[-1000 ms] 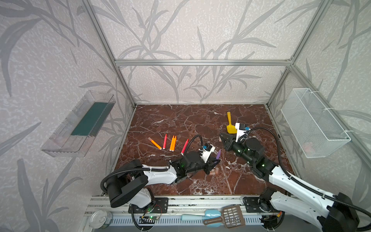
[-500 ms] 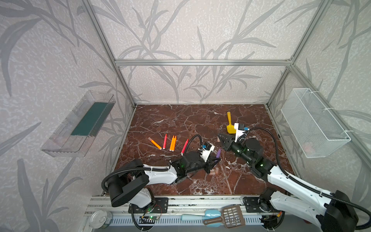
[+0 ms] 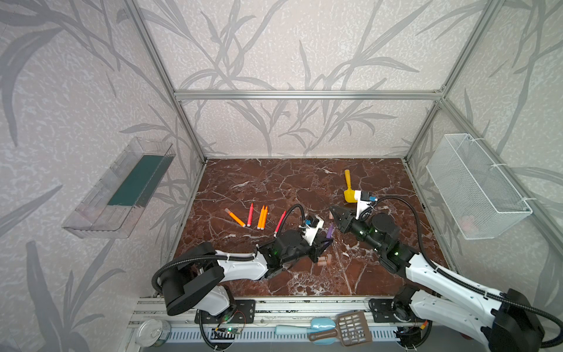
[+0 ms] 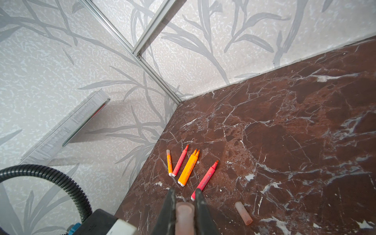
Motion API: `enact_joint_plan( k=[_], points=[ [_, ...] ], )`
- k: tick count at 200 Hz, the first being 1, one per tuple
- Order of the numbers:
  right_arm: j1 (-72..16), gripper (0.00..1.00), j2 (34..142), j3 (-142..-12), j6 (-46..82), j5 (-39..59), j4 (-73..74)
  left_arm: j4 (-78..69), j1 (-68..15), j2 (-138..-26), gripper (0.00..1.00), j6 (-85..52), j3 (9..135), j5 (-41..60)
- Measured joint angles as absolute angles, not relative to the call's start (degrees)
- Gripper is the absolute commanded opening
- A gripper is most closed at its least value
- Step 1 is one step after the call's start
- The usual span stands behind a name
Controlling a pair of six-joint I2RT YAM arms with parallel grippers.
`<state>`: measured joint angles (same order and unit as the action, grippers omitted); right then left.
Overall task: Insert the pens into the pen caps
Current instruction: 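Lift the pink cap and carry it above the purple marker tip, then lower the pink cap onto the purple marker tip with the right gripper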
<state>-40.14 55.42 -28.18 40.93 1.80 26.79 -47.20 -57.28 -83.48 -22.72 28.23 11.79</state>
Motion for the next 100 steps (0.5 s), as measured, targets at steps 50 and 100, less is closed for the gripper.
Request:
enact_joint_plan(
  k=[50, 100],
  points=[
    [-40.3, 0.0, 54.6, -27.1, 40.9, 1.5, 26.8, -47.2, -57.3, -82.8, 0.0, -22.7, 28.2, 11.6],
    [-40.4, 0.0, 53.9, -26.5, 40.9, 1.5, 26.9, -47.2, -57.3, -82.6, 0.0, -22.8, 28.0, 10.5]
  ],
)
